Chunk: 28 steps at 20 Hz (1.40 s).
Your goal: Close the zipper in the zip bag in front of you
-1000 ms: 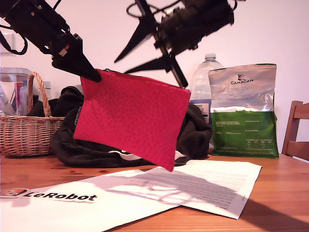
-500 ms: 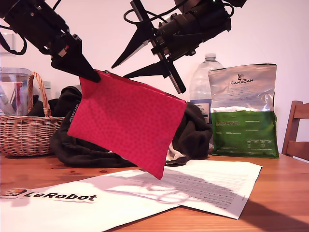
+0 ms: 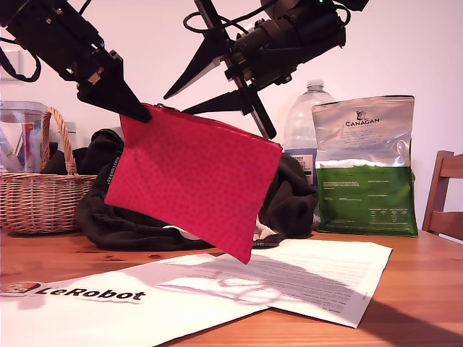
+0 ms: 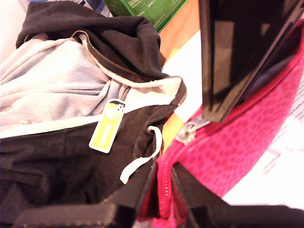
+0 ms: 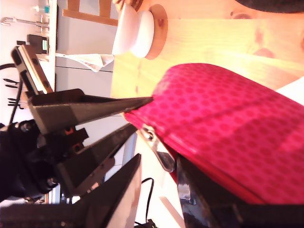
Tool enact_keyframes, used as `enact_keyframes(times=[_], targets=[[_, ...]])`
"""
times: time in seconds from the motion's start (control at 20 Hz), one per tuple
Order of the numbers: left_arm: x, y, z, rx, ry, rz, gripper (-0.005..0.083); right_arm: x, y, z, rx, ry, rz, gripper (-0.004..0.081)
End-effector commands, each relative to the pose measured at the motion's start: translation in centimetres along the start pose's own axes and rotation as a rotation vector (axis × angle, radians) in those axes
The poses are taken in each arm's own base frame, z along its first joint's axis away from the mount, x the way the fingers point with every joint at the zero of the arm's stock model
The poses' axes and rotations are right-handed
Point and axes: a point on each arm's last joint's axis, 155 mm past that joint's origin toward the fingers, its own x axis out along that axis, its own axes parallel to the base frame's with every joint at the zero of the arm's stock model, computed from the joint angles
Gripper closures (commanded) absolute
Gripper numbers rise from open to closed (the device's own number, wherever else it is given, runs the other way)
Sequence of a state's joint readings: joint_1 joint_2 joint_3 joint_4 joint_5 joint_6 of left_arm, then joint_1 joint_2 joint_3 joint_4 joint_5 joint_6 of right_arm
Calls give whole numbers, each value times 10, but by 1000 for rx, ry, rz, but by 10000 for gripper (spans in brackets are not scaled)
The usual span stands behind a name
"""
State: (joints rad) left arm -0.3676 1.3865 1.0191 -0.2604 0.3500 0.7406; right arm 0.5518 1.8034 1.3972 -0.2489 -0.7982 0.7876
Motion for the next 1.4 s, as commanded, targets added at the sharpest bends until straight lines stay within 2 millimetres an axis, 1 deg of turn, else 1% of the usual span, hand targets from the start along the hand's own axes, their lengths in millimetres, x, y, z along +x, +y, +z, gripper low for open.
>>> enact_keyframes(times=[0.0, 0.3, 0.45, 0.75, 0.85, 1.15, 1.35], targets=[[-2, 0, 12, 11, -37, 5, 795, 9, -5, -5, 5, 17, 0, 568], [-1, -5, 16, 19, -43, -5, 795, 9, -8, -1, 2, 0, -13, 579], [-1, -4, 16, 20, -43, -4, 795, 9, -8, -1, 1, 1, -13, 656], [-1, -4, 16, 20, -42, -2, 795, 11, -6, -3, -4, 6, -12, 734], [-1, -4, 15, 19, -40, -2, 795, 11, -6, -3, -5, 6, -12, 784], [-1, -3, 15, 26, -38, 1, 795, 10, -4, -6, -21, 23, 4, 783], [-2, 1, 11, 22, -27, 16, 795, 10, -8, -10, -26, 37, -10, 783]])
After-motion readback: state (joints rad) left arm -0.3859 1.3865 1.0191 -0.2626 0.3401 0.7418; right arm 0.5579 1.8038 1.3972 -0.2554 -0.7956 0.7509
